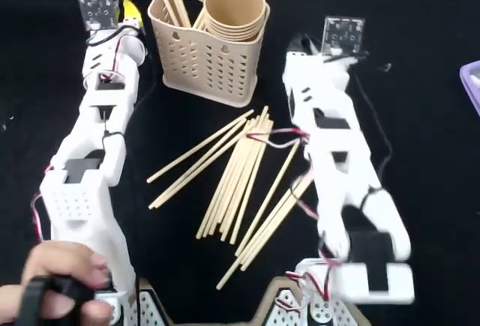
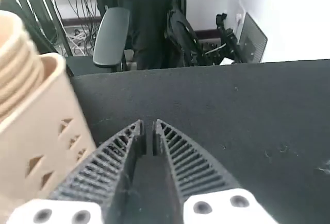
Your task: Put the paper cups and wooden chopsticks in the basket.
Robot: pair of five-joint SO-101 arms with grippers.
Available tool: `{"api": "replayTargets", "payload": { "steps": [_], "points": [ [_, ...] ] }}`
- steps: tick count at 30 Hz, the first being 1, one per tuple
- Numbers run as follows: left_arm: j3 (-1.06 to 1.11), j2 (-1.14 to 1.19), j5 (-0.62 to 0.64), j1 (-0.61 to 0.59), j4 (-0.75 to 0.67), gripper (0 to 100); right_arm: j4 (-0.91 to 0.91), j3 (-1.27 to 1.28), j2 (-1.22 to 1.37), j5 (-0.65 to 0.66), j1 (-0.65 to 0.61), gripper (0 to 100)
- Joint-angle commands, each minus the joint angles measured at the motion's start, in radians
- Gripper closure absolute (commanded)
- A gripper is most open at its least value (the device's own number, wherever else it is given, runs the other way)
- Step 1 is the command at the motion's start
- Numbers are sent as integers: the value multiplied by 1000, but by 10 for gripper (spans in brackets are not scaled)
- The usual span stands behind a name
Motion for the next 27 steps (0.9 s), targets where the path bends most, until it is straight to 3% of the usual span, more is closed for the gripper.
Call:
{"api": "replayTargets", "payload": {
  "steps": [1,4,11,18,27],
  "points": [
    [-91,9,9,44,-18,936,-21,-156,114,-8,-18,946],
    [-88,15,9,64,-15,936,-18,-225,216,-9,-26,946],
    [-87,-14,17,71,152,936,-20,-257,286,-9,-46,946],
    [24,-149,160,76,244,936,-21,-262,285,-9,-75,946],
    [216,-345,153,159,242,936,-18,-260,282,-9,-72,946]
  ]
}}
